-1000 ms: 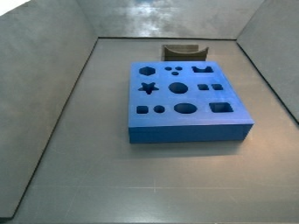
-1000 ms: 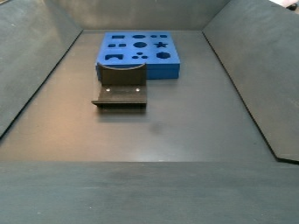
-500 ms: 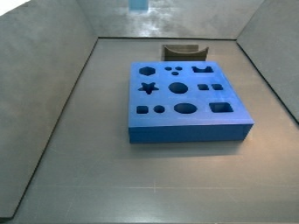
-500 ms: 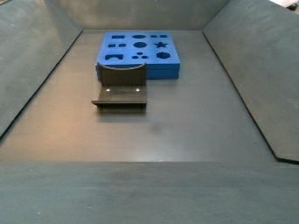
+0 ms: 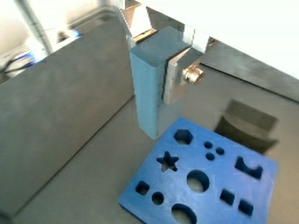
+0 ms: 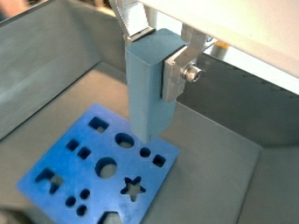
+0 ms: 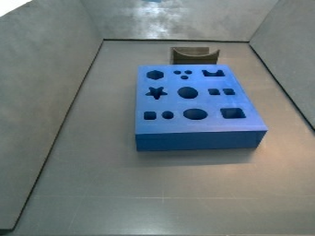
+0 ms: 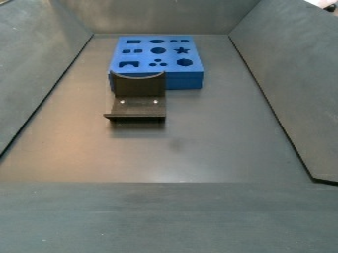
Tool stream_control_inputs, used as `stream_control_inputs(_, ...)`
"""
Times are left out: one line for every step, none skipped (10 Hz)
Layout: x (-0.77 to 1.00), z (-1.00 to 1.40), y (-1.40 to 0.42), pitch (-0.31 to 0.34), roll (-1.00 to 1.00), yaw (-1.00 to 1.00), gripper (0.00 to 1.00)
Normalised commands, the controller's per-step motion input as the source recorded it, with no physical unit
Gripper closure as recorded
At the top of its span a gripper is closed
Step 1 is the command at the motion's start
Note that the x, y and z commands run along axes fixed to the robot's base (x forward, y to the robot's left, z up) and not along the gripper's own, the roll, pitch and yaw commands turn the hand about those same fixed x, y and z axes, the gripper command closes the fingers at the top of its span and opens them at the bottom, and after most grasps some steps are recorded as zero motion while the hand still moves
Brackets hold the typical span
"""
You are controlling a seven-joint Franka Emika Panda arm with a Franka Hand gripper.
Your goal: Insert the rectangle object.
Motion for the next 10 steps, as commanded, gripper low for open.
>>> stream_control_inputs(0.00,-0.01,0.00,0.000,0.00,-1.00,1.00)
stream_control_inputs(0.05,0.00,0.00,0.000,0.00,-1.00,1.00)
stream_control_inputs(0.31,-0.13,-0.04,0.000,0.01,-0.77,1.00)
stream_control_inputs(0.36,-0.18,-0.06,-0.003,0.04,-0.73,1.00)
stream_control_inputs(0.40,-0.14,-0.07,-0.001,0.02,-0.70,1.00)
stream_control_inputs(0.99,-0.25,-0.21,-0.010,0.05,-0.12,1.00)
stream_control_inputs(0.99,-0.19,-0.27,-0.001,0.01,-0.10,1.00)
stream_control_inputs(0.94,-0.17,-0.28,0.000,0.00,-0.14,1.00)
stream_control_inputs(0.85,-0.15,-0.28,0.000,0.00,-0.22,1.00)
stream_control_inputs(0.55,-0.13,-0.22,0.000,0.00,-0.51,1.00)
